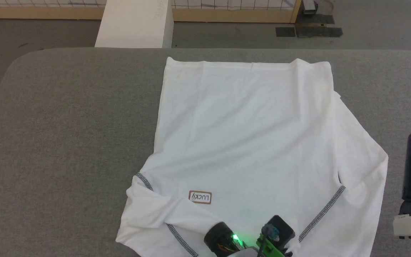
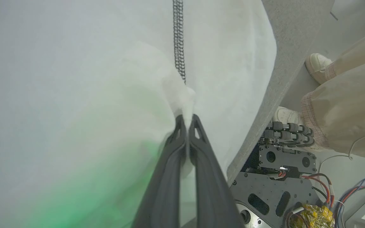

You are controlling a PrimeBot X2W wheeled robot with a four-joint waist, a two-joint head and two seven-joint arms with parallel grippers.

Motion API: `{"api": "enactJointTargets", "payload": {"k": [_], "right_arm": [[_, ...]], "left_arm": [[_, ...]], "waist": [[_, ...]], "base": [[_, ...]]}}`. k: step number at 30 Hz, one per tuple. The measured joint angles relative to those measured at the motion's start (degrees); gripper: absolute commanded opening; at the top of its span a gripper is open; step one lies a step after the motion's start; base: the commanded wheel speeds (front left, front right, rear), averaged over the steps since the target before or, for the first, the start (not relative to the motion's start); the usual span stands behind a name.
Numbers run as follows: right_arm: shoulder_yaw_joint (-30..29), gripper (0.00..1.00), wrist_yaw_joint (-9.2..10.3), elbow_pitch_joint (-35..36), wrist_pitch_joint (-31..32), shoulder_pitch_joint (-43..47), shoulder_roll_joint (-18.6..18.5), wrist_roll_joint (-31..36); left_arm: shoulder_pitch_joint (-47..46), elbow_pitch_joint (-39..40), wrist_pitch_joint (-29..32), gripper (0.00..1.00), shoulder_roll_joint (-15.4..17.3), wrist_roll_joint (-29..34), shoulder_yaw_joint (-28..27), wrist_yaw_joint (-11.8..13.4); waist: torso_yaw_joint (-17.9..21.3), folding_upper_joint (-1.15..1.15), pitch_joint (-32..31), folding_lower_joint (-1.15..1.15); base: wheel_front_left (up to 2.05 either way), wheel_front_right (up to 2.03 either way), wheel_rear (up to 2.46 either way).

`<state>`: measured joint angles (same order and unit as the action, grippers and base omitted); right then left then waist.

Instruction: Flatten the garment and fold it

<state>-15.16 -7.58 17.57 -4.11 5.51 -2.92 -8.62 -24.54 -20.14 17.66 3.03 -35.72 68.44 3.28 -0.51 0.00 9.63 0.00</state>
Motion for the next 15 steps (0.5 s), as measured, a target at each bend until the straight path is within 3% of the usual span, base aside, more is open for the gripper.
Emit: {"api": "enactJointTargets", "payload": {"k": [2,4,5,6,15], "right_arm": [[0.03,1.0,0.0,-0.14,-0.02,-0.11,0.0,0.0],[0.1,1.0,0.0,-0.36,-0.02,-0.26,0.0,-0.01],[0.1,1.0,0.0,-0.46,-0.12,-0.31,0.0,-0.01],[0.1,1.0,0.0,-0.55,-0.21,-0.36,0.0,-0.01],[-0.73,1.0,0.0,-0.74,-0.2,-0.66,0.0,-0.01]], "left_arm": [[-0.47,-0.4,-0.01,0.01,-0.01,-2.26,0.47,0.82],[-1.09,-0.89,-0.11,0.47,-0.01,-3.37,1.0,1.56],[-1.4,-0.93,-0.41,0.87,0.0,-4.39,1.15,1.96],[-1.77,-0.92,-0.85,1.0,0.0,-5.38,1.34,2.27],[-4.61,2.55,-1.48,1.0,-0.01,-14.86,2.27,3.28]], "waist": [[0.14,0.0,0.08,0.0],[0.25,0.0,0.15,0.0],[0.26,0.0,0.18,0.0],[0.24,0.0,0.21,0.0],[-0.88,0.0,-0.1,0.0]], "base": [[0.0,0.0,0.0],[0.0,0.0,0.0],[0.0,0.0,0.0],[0.0,0.0,0.0],[0.0,0.0,0.0]]}}
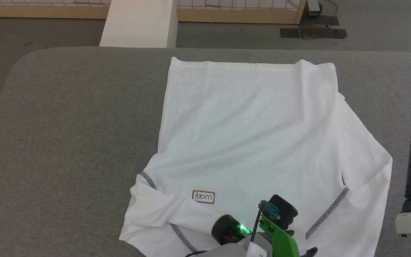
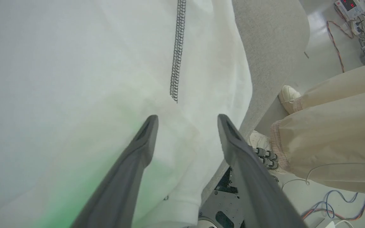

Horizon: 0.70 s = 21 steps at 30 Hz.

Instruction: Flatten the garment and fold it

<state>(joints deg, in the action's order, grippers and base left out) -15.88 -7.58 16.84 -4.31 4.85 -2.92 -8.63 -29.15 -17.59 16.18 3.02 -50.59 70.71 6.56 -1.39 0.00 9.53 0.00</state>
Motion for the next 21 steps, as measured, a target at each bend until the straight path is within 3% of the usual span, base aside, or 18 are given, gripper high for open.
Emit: {"api": "enactJointTargets", "payload": {"k": [6,11,16,21], "right_arm": [[-0.36,1.0,0.0,0.2,0.18,-0.05,0.0,0.02],[-0.52,1.0,0.0,1.07,0.74,-0.05,0.0,0.03],[-0.6,1.0,0.0,1.42,0.88,-0.04,0.0,0.08],[-0.54,1.0,0.0,1.64,1.12,0.14,0.0,0.09]], "left_arm": [[-2.54,4.67,-1.94,1.0,-0.02,-4.59,-2.94,1.31],[-4.98,7.17,-11.13,1.0,0.9,-2.2,-9.99,5.93],[-4.3,11.28,-19.02,1.0,6.05,-1.27,-17.19,9.78],[0.2,17.37,-27.67,1.0,13.83,-0.27,-24.96,12.84]], "waist": [[-1.35,0.0,-0.46,0.0],[-2.29,0.0,-0.73,0.0],[-2.72,0.0,-1.2,0.01],[-2.85,0.0,-1.75,0.0]], "base": [[0.0,0.0,0.0],[0.0,0.0,0.0],[0.0,0.0,0.0],[0.0,0.0,0.0]]}}
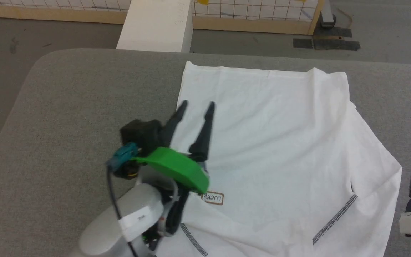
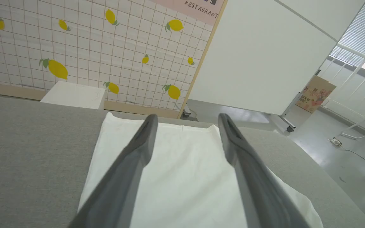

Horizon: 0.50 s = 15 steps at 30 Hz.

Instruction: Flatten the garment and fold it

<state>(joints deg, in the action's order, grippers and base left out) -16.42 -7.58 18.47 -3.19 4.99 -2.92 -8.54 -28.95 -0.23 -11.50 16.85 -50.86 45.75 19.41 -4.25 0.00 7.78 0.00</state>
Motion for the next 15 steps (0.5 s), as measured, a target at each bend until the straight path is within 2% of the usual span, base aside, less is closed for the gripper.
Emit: {"api": "enactJointTargets", "payload": {"k": [4,5,9,15], "right_arm": [[0.13,1.0,0.0,0.16,0.16,0.35,0.0,0.0],[0.14,1.0,0.0,0.15,0.16,0.52,0.0,0.0],[0.31,1.0,0.0,-0.1,0.15,1.04,0.0,0.0],[0.44,1.0,0.0,-1.99,-0.37,1.81,0.0,-0.67]], "left_arm": [[5.46,4.16,-2.81,1.0,6.56,3.57,-6.56,2.42],[7.03,5.17,-2.89,1.0,7.22,3.58,-8.54,2.93],[15.75,10.02,-3.24,1.0,7.76,5.38,-18.37,3.93],[28.52,15.88,-3.3,1.0,6.16,14.35,-30.15,3.64]], "waist": [[-0.06,0.0,-0.16,0.0],[-0.08,0.0,-0.18,0.0],[-0.22,0.0,-0.36,0.0],[-0.23,0.0,-0.83,0.0]], "base": [[0.0,0.0,0.0],[0.0,0.0,0.0],[0.0,0.0,0.0],[0.0,0.0,0.0]]}}
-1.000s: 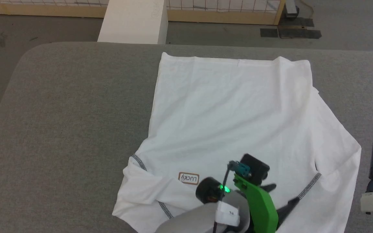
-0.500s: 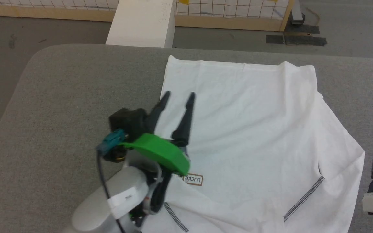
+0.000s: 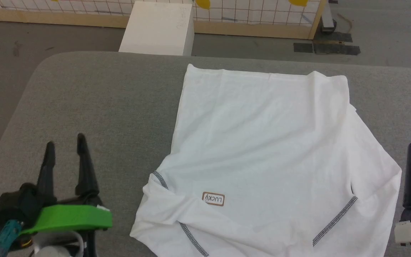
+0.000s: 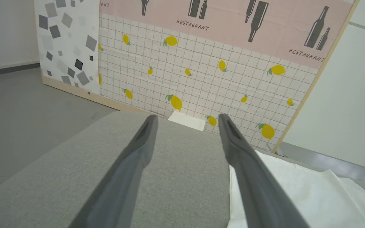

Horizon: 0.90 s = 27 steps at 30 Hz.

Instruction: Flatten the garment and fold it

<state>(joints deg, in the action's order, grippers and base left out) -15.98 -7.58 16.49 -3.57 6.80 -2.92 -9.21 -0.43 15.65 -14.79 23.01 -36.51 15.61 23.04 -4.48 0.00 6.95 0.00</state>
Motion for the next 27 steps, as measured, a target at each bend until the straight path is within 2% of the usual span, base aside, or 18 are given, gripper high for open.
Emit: {"api": "enactJointTargets", "payload": {"k": [4,6,14,21,27], "right_arm": [[0.07,1.0,0.0,-1.29,-0.53,0.98,0.01,-0.87],[0.04,1.0,0.0,-1.9,-0.85,1.5,0.0,-1.31],[-0.25,1.0,0.0,-2.43,-0.42,1.25,0.0,-1.35],[0.74,1.0,0.0,-0.53,9.03,-6.95,-0.22,0.92],[1.86,1.0,0.0,-1.86,19.48,-19.35,-6.3,-0.74]], "left_arm": [[6.47,1.3,0.0,1.0,-1.75,5.76,-6.01,-1.21],[9.22,1.59,0.0,1.0,-3.78,7.25,-8.79,-2.34],[11.66,0.99,0.0,1.0,-8.82,11.38,-11.07,-8.8],[9.89,-1.11,0.01,1.0,-11.16,14.37,-11.37,-12.26],[5.29,-2.78,0.01,1.0,-12.57,14.83,-11.26,-15.08]], "waist": [[-0.02,0.0,-0.45,0.0],[-0.06,0.0,-0.54,0.0],[-0.29,0.0,0.71,0.0],[0.04,0.0,3.89,0.0],[0.61,0.0,7.83,0.0]], "base": [[0.0,0.0,0.0],[0.0,0.0,0.0],[0.0,0.0,0.0],[0.0,0.0,0.0],[0.0,0.0,0.0]]}}
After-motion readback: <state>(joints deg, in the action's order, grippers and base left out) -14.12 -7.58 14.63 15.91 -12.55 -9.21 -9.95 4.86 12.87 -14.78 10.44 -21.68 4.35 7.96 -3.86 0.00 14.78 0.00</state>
